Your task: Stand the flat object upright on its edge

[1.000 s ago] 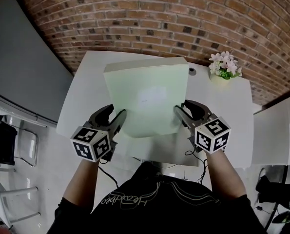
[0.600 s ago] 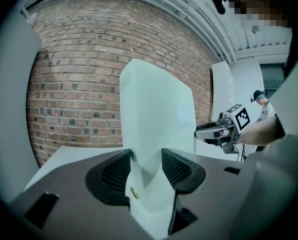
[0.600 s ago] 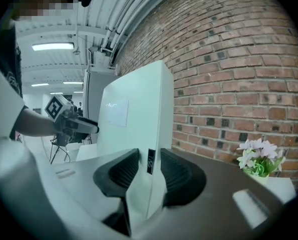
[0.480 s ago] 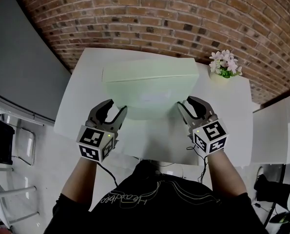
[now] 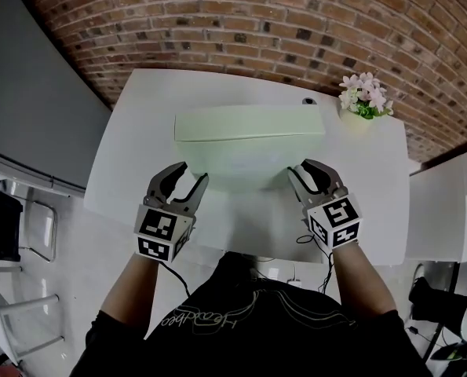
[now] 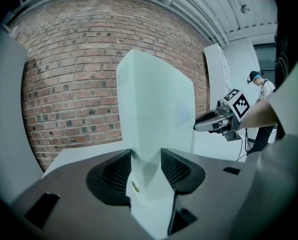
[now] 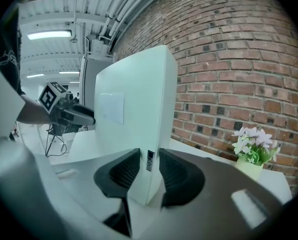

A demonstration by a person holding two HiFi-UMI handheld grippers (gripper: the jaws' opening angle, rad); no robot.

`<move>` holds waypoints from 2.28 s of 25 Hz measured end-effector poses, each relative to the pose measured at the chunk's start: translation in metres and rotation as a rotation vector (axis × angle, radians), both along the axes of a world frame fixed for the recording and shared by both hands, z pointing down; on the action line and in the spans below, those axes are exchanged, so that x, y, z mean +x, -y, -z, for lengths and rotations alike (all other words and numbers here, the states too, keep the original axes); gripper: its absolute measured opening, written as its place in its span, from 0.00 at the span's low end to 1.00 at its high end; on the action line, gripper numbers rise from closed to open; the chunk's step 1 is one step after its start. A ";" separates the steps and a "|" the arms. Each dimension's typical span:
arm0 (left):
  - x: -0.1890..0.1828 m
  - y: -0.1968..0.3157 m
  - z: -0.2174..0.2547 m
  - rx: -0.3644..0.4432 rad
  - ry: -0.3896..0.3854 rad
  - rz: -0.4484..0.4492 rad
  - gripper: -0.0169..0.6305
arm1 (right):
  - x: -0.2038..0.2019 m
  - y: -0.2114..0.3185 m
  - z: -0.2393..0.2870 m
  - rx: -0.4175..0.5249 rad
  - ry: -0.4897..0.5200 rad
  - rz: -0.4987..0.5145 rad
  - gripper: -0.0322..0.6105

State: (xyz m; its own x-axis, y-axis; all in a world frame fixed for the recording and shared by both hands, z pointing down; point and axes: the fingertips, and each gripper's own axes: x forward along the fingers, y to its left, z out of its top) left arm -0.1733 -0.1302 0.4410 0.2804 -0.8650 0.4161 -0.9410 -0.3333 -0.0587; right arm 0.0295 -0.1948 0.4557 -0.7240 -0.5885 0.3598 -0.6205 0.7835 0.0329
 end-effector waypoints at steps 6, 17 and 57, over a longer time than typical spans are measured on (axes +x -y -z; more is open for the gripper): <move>0.005 -0.009 -0.017 -0.024 0.022 0.003 0.31 | 0.004 -0.004 -0.013 0.006 -0.019 0.010 0.25; 0.006 -0.014 -0.022 -0.017 0.037 0.011 0.31 | 0.004 -0.007 -0.016 0.016 -0.028 0.025 0.26; -0.010 0.010 0.010 -0.075 -0.250 -0.480 0.60 | 0.000 -0.101 -0.018 -0.286 0.243 -0.039 0.14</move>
